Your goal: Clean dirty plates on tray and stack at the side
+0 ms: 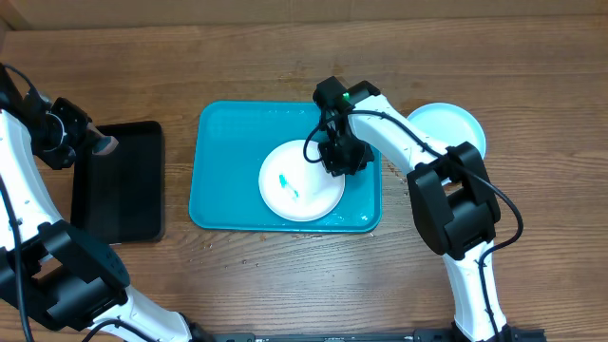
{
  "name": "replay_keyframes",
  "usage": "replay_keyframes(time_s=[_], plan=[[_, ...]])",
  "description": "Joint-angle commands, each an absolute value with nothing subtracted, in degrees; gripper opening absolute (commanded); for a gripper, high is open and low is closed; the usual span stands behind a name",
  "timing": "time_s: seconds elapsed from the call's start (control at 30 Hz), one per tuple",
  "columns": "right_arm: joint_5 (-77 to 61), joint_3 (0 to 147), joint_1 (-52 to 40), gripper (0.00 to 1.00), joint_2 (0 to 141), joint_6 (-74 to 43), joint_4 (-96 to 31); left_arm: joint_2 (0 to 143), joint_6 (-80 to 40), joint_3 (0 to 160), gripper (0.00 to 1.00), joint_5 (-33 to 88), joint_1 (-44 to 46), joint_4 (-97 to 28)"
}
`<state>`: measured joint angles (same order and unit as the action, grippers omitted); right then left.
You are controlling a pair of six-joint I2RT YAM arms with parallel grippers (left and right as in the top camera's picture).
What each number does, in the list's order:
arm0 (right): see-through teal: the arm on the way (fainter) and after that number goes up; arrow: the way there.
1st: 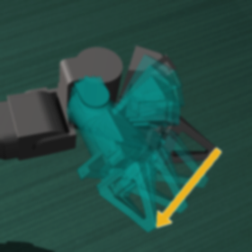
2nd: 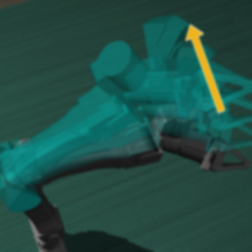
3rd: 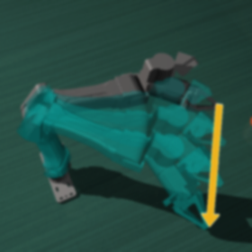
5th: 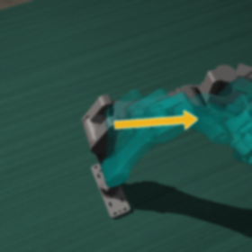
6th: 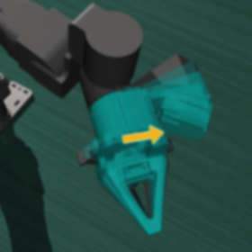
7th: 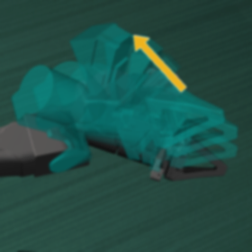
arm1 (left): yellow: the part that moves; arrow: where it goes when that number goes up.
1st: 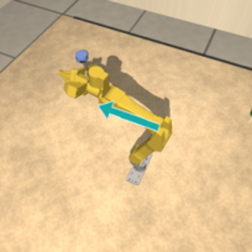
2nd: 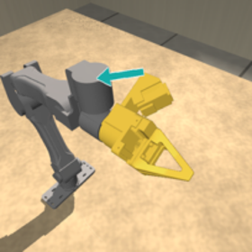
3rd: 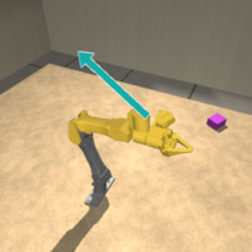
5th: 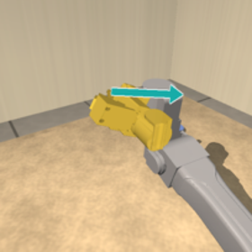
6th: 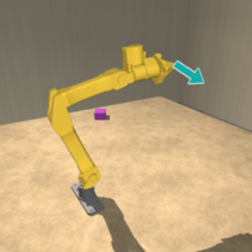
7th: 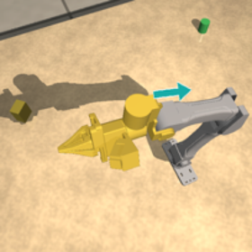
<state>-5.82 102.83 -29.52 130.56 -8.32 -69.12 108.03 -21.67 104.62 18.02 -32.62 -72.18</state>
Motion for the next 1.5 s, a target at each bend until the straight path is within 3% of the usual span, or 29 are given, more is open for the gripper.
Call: replay_keyframes(time_s=[0.0, 0.17, 0.53, 0.7, 0.77, 1.0, 1.23, 1.3, 1.4, 1.43, 1.47], plan=[[-5.7, 102.3, -28.8, 0.23, 129.0, -9.6, -69.7, 108.1, -20.4, 104.6, 0.04, 15.4, -32.1, -71.5], [-9.0, 102.3, -30.0, 0.19, 129.0, -17.8, -65.0, 109.4, -22.8, 100.7, 0.04, 7.8, -32.1, -67.7], [-7.7, 102.3, -34.8, 0.20, 129.0, -20.2, -61.8, 117.3, -22.1, 92.7, 0.06, 12.5, -32.1, -59.0], [-7.6, 102.3, -35.1, 0.28, 129.0, -20.2, -61.8, 118.8, -21.8, 92.7, 0.39, 12.0, -32.1, -58.8], [-7.6, 102.3, -35.1, 0.38, 129.0, -20.2, -61.7, 119.1, -21.8, 92.7, 0.50, 11.5, -32.1, -58.5], [-7.6, 102.3, -35.2, 0.43, 129.0, -20.3, -61.9, 119.5, -21.8, 92.6, 0.66, 8.6, -32.1, -59.0], [-7.6, 102.3, -35.2, 0.44, 129.0, -22.6, -61.8, 122.3, -22.6, 89.6, 0.64, 5.5, -32.3, -58.8], [-7.7, 102.3, -35.4, 0.52, 129.0, -22.6, -61.8, 123.0, -22.5, 89.4, 0.66, 5.5, -32.3, -57.4], [-7.6, 102.3, -35.4, 0.53, 129.0, -22.6, -62.3, 123.1, -22.3, 89.4, 0.65, 5.3, -32.4, -55.3], [-7.6, 102.3, -35.4, 0.51, 129.0, -22.6, -62.2, 123.1, -22.3, 89.4, 0.58, 5.3, -32.4, -55.0], [-7.6, 102.3, -35.4, 0.48, 129.0, -22.6, -62.1, 123.1, -22.3, 89.5, 0.43, 5.3, -32.4, -54.8]])
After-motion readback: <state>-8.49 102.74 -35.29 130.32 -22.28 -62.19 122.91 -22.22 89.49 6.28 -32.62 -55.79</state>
